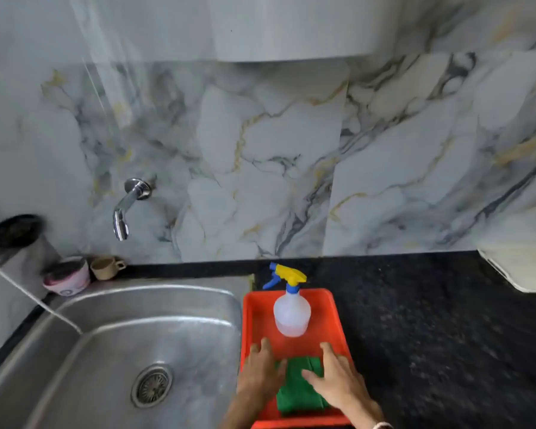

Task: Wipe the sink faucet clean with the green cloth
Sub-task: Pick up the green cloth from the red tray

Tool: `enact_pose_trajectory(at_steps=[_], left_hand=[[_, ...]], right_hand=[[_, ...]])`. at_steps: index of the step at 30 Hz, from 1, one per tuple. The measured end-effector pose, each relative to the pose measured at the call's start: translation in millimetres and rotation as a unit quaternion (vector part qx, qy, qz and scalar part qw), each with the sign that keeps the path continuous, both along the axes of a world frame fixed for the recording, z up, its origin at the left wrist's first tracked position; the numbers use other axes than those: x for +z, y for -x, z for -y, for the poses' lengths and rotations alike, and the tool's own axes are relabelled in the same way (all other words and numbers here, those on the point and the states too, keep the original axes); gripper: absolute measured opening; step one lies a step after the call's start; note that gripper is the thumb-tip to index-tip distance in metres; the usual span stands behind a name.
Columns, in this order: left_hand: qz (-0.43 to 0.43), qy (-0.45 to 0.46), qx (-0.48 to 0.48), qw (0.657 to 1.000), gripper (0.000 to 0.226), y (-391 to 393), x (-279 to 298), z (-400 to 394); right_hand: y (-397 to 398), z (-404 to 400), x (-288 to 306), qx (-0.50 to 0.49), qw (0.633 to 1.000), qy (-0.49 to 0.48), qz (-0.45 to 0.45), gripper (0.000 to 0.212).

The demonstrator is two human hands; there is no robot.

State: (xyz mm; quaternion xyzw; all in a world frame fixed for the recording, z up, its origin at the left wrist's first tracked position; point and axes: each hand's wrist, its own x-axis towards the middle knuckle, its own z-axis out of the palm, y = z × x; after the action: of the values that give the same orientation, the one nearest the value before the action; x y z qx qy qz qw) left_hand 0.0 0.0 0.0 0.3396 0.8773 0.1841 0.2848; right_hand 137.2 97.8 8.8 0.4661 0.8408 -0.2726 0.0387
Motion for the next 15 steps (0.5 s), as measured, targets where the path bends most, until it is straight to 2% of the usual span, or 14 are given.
enact_pose_trajectory(at_steps=[1,4,8,10,11,13,15], left_hand=[[0.021,0.036,0.001,0.999,0.071,-4,-10,0],[0.086,0.055,0.047,0.994,0.076,-14,-25,0],[0.194,-0.004,0.148,0.97,0.053,-17,-27,0],[0.313,-0.07,0.205,0.925,0.055,-11,-26,2],[0.365,-0.106,0.226,0.897,0.06,-8,-23,4],[0.437,-0.183,0.225,0.851,0.063,2,-11,9],[0.496,-0.247,0.186,0.812,0.048,18,11,12]], right_hand=[[1,3,-8,-0.007,1.0,0.016,0.021,0.087],[4,11,-17,-0.071,0.995,0.072,0.021,0.099],[2,9,-28,-0.185,0.963,0.175,-0.084,0.099],[-2,6,-32,-0.227,0.924,0.262,-0.158,0.102],[-5,5,-32,-0.245,0.893,0.315,-0.209,0.1],[-4,3,-25,-0.256,0.829,0.392,-0.305,0.092],[5,4,-1,-0.234,0.783,0.432,-0.38,0.08]])
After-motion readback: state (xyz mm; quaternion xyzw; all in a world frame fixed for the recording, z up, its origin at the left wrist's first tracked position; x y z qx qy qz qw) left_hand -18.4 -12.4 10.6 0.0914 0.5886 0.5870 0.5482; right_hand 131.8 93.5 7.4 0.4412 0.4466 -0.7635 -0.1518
